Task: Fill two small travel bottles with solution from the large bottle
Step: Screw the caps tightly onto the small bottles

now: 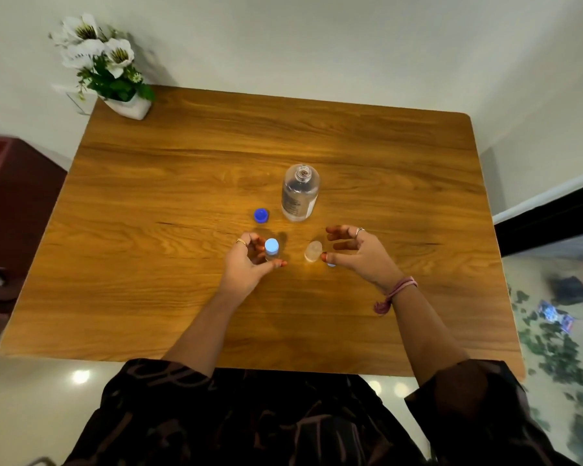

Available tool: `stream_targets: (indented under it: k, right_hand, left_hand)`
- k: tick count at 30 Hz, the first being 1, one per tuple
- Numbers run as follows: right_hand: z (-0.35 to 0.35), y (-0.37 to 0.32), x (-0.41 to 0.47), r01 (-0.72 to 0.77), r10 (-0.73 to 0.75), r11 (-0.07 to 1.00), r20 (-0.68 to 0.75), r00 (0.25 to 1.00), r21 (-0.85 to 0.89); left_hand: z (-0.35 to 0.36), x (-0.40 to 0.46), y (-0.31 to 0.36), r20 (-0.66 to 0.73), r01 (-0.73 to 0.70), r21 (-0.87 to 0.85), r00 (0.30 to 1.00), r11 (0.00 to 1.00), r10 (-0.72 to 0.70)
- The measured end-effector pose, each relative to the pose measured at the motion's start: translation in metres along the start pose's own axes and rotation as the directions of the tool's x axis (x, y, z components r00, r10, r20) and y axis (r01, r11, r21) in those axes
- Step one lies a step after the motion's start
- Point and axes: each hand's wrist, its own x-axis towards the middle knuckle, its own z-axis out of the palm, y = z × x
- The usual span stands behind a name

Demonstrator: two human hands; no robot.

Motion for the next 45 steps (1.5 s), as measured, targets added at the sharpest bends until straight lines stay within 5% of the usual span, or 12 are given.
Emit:
stream_targets:
  k: [5,10,15,18,30,45]
  right_hand:
    - [-0.006,0.002,0.001,-0.01,0.01,1.0,0.008,1.0,-0.01]
    - [-0.012,0.016,-0.002,-0.035,0.035,0.981,-0.005,0.999,-0.193]
    - [-0.002,0.031,-0.002,-0.049,0.032,0.931,-0.054,0.998,-0.362]
    - [0.004,0.033,0.0,-0.036,-0.002,0.93,-0.103,0.995,-0.366]
    - [0.007,0.039,-0.003,-0.012,-0.053,0.919,-0.154,0.987,-0.394]
    - [-0.001,0.037,0.001,-0.018,-0.021,0.953,-0.122,0.992,-0.303]
  left_hand:
    - [0.001,-0.002,-0.001,-0.012,0.028,-0.056,1.0,0.998,-0.029]
    - [0.004,-0.037,-0.009,-0.248,0.009,0.149,0.968,0.989,0.029]
    - [0.033,-0.088,-0.017,0.097,-0.29,0.325,0.957,0.9,0.273]
    - [0.058,-0.096,-0.007,0.236,-0.19,0.295,0.964,0.936,0.121]
    - [0.101,-0.061,0.027,-0.059,0.049,0.122,0.997,0.991,-0.042]
    - [0.093,-0.032,0.029,-0.114,-0.084,0.09,0.989,0.992,0.095]
